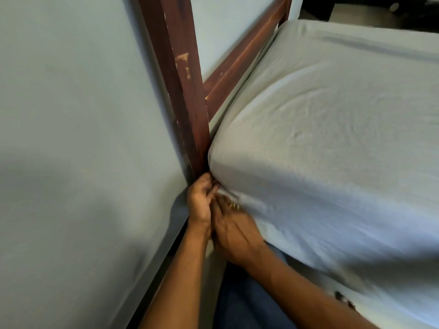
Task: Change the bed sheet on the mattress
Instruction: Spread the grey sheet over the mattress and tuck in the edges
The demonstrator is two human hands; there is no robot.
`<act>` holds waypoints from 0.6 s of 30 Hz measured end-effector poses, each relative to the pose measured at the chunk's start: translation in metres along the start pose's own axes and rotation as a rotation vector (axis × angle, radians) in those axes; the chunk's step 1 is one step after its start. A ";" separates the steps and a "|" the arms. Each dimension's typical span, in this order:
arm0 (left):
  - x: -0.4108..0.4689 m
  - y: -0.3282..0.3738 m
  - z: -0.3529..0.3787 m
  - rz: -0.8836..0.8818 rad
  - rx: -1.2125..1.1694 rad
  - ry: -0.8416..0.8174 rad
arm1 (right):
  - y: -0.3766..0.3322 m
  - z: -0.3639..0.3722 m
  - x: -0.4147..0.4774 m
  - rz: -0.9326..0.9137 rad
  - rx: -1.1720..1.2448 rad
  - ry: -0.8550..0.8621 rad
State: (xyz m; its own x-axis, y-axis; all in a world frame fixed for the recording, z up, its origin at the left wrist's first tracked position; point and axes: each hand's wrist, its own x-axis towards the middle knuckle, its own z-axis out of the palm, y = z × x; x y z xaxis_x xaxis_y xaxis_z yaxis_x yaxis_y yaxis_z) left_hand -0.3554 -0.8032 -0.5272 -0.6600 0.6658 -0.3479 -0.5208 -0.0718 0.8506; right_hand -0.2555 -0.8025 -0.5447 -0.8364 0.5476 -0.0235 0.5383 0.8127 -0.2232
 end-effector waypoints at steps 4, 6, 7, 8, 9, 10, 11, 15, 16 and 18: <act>-0.002 0.007 -0.004 0.019 0.039 -0.106 | 0.011 -0.013 0.012 0.014 -0.116 0.069; 0.000 0.009 -0.010 0.026 0.056 -0.075 | 0.007 -0.011 0.016 0.049 -0.165 0.030; -0.001 0.008 -0.013 0.040 0.056 -0.042 | 0.004 -0.011 0.017 0.078 -0.185 -0.016; -0.005 0.007 -0.016 0.080 0.089 0.006 | 0.001 -0.011 0.017 0.090 -0.181 -0.034; -0.010 0.004 -0.021 0.169 0.161 0.061 | 0.000 -0.013 0.018 0.094 -0.146 -0.038; -0.017 0.001 -0.027 0.310 0.304 0.122 | 0.001 -0.014 0.018 0.115 -0.124 -0.048; -0.022 -0.003 -0.036 0.477 0.503 0.154 | 0.002 -0.014 0.017 0.117 -0.157 -0.060; -0.016 -0.024 -0.067 0.945 1.117 -0.229 | 0.011 -0.012 0.014 0.068 -0.238 -0.059; -0.007 -0.026 -0.073 0.966 1.179 -0.331 | 0.014 -0.013 0.014 0.044 -0.160 -0.052; 0.008 -0.026 -0.078 0.989 1.343 -0.413 | 0.017 -0.016 0.008 0.026 -0.075 0.006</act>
State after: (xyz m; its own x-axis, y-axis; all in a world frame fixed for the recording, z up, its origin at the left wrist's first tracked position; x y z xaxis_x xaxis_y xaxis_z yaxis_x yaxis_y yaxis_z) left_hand -0.3895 -0.8546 -0.5826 -0.1418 0.9030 0.4055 0.8924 -0.0606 0.4471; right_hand -0.2515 -0.7811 -0.5326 -0.8218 0.5694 -0.0225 0.5659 0.8109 -0.1490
